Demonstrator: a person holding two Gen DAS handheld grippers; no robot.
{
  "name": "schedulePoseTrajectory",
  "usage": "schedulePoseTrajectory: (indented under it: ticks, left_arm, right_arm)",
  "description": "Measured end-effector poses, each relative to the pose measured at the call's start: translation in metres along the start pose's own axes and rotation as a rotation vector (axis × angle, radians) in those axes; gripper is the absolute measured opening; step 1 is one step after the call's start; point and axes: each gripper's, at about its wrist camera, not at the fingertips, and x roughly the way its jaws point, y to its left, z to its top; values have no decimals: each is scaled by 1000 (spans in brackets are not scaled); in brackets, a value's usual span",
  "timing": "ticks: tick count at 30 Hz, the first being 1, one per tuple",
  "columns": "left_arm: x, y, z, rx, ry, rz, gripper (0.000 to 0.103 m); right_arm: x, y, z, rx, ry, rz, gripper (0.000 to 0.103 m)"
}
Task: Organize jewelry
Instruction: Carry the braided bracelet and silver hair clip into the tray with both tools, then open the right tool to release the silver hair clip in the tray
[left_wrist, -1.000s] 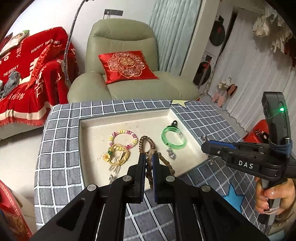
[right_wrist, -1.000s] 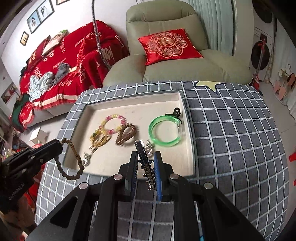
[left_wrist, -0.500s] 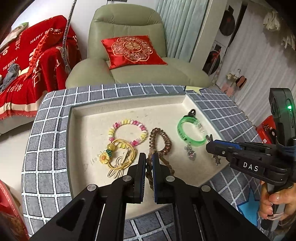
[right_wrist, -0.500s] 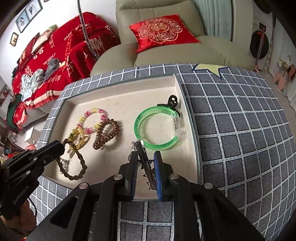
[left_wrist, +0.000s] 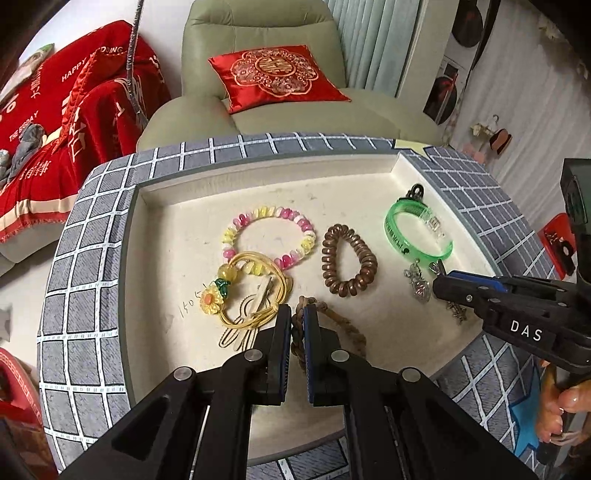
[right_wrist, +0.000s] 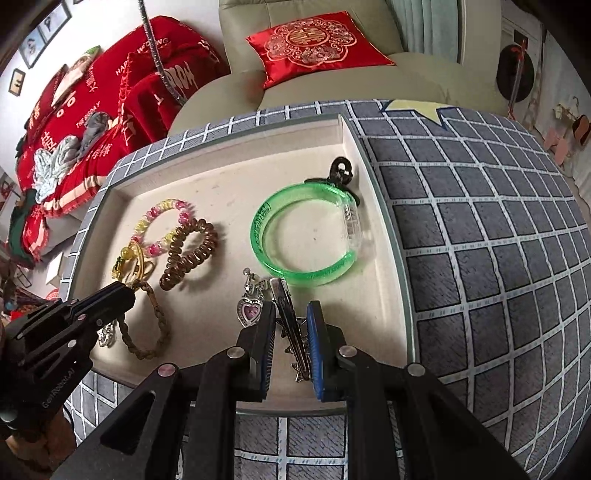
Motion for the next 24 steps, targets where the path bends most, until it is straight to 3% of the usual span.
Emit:
schedulePoseTrajectory:
  ticks: [10, 16, 24]
  left_arm:
    - [6, -5, -4, 34, 14, 39, 23]
    - [6, -6, -5, 45, 14, 60, 23]
    - [2, -7, -6, 41, 2, 54, 23]
  right_arm:
    - [0, 4, -1, -12, -8, -16, 21]
    - [-2, 8, -1, -19, -15, -11, 47]
    - [-22, 8, -3, 18, -57, 26, 59]
